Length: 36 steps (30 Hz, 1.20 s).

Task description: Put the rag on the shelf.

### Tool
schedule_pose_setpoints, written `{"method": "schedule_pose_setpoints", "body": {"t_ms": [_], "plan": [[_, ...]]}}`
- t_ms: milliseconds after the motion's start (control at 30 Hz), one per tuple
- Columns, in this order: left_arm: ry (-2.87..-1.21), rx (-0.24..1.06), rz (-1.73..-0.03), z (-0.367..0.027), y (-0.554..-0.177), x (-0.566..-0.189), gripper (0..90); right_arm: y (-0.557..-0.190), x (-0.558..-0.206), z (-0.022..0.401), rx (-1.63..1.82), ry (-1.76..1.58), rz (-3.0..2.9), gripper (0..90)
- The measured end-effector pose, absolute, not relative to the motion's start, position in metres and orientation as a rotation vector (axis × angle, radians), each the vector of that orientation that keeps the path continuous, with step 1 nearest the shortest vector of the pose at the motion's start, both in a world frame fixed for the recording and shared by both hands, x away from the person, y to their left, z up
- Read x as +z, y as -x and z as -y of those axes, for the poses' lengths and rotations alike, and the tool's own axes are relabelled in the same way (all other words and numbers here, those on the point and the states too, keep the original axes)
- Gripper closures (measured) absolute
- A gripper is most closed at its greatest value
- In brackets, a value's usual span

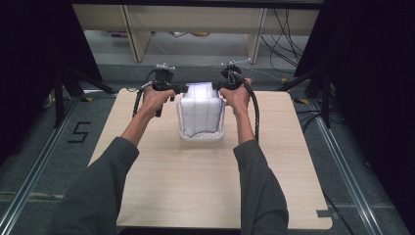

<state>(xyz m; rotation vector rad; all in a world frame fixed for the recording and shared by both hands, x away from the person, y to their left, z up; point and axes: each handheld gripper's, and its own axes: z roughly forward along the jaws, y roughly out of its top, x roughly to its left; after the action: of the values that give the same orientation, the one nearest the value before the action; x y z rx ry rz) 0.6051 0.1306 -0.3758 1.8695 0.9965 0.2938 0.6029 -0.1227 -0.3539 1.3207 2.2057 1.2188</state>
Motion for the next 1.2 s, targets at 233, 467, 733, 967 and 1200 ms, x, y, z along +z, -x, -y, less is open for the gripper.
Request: {"method": "schedule_pose_setpoints", "body": {"t_ms": [233,467,733,967,1200], "plan": [[-1.881,0.273,-1.026,-0.138,-0.606,-0.383,74.9,-0.605,-0.361,0.135,1.131,-1.364,-2.215,68.8],[-1.815,0.299,-1.095,-0.148,-0.606,-0.377,55.5,-0.601,-0.357,0.145,1.147,-1.398,-2.172,64.4],[-1.822,0.303,-1.093,-0.157,-0.599,-0.369,47.8,-0.595,-0.346,0.153,1.15,-1.418,-2.123,59.0],[-1.819,0.322,-1.081,-0.163,-0.586,-0.361,40.2,-0.585,-0.34,0.159,1.147,-1.417,-2.098,50.1],[-1.78,0.323,-1.071,-0.177,-0.568,-0.358,37.0,-0.571,-0.338,0.171,1.161,-1.386,-2.074,45.4]]}}
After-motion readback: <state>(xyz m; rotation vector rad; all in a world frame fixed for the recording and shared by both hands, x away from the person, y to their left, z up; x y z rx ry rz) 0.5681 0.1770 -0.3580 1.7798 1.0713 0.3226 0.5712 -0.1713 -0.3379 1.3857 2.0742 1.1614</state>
